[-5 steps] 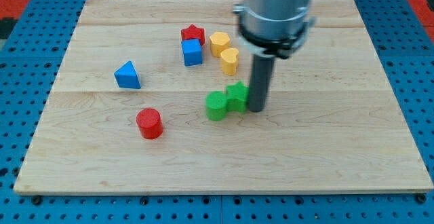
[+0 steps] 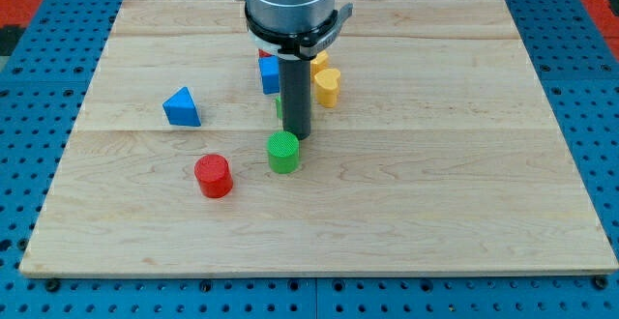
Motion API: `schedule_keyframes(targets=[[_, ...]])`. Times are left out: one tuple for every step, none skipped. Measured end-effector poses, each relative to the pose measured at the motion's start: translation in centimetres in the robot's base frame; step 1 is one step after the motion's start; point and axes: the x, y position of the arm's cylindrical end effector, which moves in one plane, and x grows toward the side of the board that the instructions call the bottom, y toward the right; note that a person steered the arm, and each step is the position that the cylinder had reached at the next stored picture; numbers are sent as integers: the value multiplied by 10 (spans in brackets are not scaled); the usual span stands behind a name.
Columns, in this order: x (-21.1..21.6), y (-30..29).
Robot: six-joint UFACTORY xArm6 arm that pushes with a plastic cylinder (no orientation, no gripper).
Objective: Place the green star vertical to the green circle
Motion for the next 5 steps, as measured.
schedule_keyframes(targets=[[-11, -6], [-11, -7], [1, -6], [-17, -14], [-36, -26]])
